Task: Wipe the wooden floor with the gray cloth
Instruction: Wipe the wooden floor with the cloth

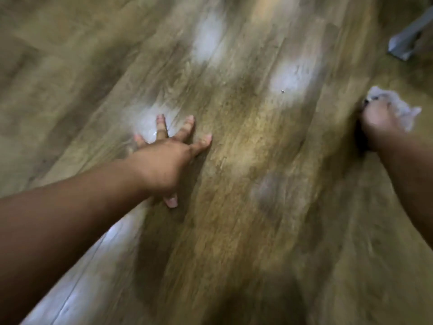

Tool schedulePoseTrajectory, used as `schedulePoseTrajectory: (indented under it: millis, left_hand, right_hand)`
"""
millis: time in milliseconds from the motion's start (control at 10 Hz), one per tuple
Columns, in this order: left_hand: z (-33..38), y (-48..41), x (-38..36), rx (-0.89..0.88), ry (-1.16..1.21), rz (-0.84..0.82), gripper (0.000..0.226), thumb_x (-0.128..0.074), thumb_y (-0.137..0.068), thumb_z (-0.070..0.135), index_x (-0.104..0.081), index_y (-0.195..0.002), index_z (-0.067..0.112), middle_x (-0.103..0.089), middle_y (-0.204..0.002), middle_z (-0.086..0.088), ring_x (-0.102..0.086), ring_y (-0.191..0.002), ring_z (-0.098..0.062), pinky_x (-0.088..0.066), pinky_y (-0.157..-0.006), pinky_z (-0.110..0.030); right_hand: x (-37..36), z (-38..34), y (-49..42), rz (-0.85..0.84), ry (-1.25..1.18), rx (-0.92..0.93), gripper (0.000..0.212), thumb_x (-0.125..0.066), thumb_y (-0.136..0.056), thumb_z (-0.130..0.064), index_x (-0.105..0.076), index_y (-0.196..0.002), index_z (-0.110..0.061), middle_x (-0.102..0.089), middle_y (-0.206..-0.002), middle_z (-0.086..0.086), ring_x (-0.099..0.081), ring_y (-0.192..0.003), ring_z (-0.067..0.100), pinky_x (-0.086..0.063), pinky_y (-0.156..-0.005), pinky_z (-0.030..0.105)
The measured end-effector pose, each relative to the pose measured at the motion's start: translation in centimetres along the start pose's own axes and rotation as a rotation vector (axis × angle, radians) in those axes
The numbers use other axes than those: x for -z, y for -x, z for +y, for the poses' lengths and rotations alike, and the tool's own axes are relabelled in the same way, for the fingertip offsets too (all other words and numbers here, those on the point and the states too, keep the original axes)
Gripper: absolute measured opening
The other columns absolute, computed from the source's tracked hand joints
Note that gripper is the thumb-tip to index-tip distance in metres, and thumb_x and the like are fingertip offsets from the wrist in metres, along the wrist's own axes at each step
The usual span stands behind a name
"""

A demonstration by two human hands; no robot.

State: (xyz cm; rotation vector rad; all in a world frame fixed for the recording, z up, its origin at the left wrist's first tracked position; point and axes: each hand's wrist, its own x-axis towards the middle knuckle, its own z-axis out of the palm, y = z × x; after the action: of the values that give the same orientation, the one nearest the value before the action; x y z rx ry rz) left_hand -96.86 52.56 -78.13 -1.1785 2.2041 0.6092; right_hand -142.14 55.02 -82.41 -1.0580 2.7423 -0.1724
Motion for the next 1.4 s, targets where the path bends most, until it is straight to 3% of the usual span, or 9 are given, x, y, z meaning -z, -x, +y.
schedulePoseTrajectory:
  millis: [300,400,600,800,900,1000,1200,1300,1400]
  left_hand:
    - [0.5,6.0,-6.2,0.313,0.296,0.505,0.142,-0.082,-0.064,0.06,0.037,-0.141,0.05,0.05,-0.151,-0.002,0.023,-0.15,-0.035,-0.001,-0.119,-0.067]
    - [-0.1,7.6,-8.8,0.353,0.471,0.683,0.118,-0.07,-0.073,0.069,0.011,-0.154,0.04,0.026,-0.164,-0.005,0.008,-0.154,-0.032,0.0,-0.12,-0.062]
    - [-1.8,8.2,-13.1,0.245,0.506,0.883,0.068,-0.037,-0.092,0.044,-0.037,-0.151,0.011,-0.031,-0.161,-0.01,-0.024,-0.151,-0.028,-0.014,-0.117,-0.067]
    - [-2.1,7.5,-13.5,0.261,0.334,0.836,0.07,-0.04,-0.089,0.049,-0.047,-0.146,0.01,-0.04,-0.157,-0.01,-0.025,-0.15,-0.036,-0.009,-0.12,-0.062]
    - [-1.9,7.2,-13.8,0.297,0.28,0.828,0.074,-0.044,-0.084,0.053,-0.051,-0.143,0.009,-0.042,-0.155,-0.012,-0.027,-0.148,-0.037,-0.008,-0.12,-0.061]
    - [-1.9,6.9,-13.7,0.317,0.248,0.823,0.075,-0.045,-0.082,0.053,-0.053,-0.141,0.008,-0.043,-0.154,-0.014,-0.028,-0.147,-0.039,-0.01,-0.118,-0.062]
    - [-1.6,7.0,-12.8,0.356,0.204,0.764,0.071,-0.042,-0.084,0.052,-0.053,-0.139,0.008,-0.043,-0.153,-0.016,-0.025,-0.147,-0.041,-0.013,-0.116,-0.068]
    - [-1.8,7.2,-13.3,0.331,0.229,0.783,0.069,-0.041,-0.084,0.048,-0.052,-0.139,0.009,-0.044,-0.152,-0.016,-0.026,-0.147,-0.042,-0.014,-0.116,-0.068]
    - [-1.8,7.3,-13.2,0.334,0.261,0.8,0.067,-0.039,-0.085,0.048,-0.052,-0.14,0.01,-0.043,-0.153,-0.015,-0.025,-0.147,-0.04,-0.014,-0.117,-0.067]
  right_hand:
    - [-5.8,-28.5,8.1,-0.135,0.04,0.675,0.05,-0.025,-0.102,-0.035,-0.026,-0.151,-0.034,-0.015,-0.163,-0.002,-0.003,-0.151,0.031,-0.002,-0.12,0.052]
    - [-6.4,-26.4,14.1,-0.128,0.127,0.884,0.056,-0.018,-0.1,-0.035,-0.015,-0.155,-0.032,-0.01,-0.165,0.002,-0.001,-0.151,0.032,-0.005,-0.121,0.055]
    - [-7.7,-15.1,34.1,-0.505,0.009,1.494,0.05,-0.044,-0.082,-0.044,-0.052,-0.13,-0.037,-0.04,-0.152,-0.004,-0.022,-0.148,0.026,-0.016,-0.12,0.054]
    - [-5.2,-17.6,12.3,-0.136,0.072,0.925,0.051,-0.026,-0.1,-0.045,-0.022,-0.151,-0.045,-0.008,-0.164,-0.004,-0.006,-0.152,0.026,-0.011,-0.12,0.053]
    - [-2.3,-17.8,-3.0,-0.153,0.083,0.426,0.051,-0.026,-0.102,-0.04,-0.03,-0.152,-0.028,-0.016,-0.163,0.011,-0.009,-0.151,0.029,-0.003,-0.123,0.045]
    - [-1.8,-19.2,-4.6,-0.202,0.027,0.317,0.051,-0.025,-0.099,-0.037,-0.041,-0.145,-0.023,-0.029,-0.158,0.015,-0.02,-0.148,0.033,-0.008,-0.122,0.048]
    - [-4.8,-18.9,15.6,-0.147,0.026,0.819,0.048,-0.038,-0.092,-0.038,-0.044,-0.14,-0.043,-0.027,-0.159,-0.006,-0.012,-0.15,0.03,-0.01,-0.118,0.055]
    - [-6.5,-12.7,32.9,-0.365,0.076,1.405,0.053,-0.046,-0.079,-0.049,-0.054,-0.13,-0.036,-0.046,-0.147,-0.005,-0.026,-0.144,0.028,-0.011,-0.118,0.051]
    - [-6.9,-11.0,35.4,-0.554,0.095,1.583,0.055,-0.047,-0.083,-0.052,-0.047,-0.136,-0.035,-0.04,-0.152,-0.003,-0.024,-0.147,0.027,-0.017,-0.119,0.052]
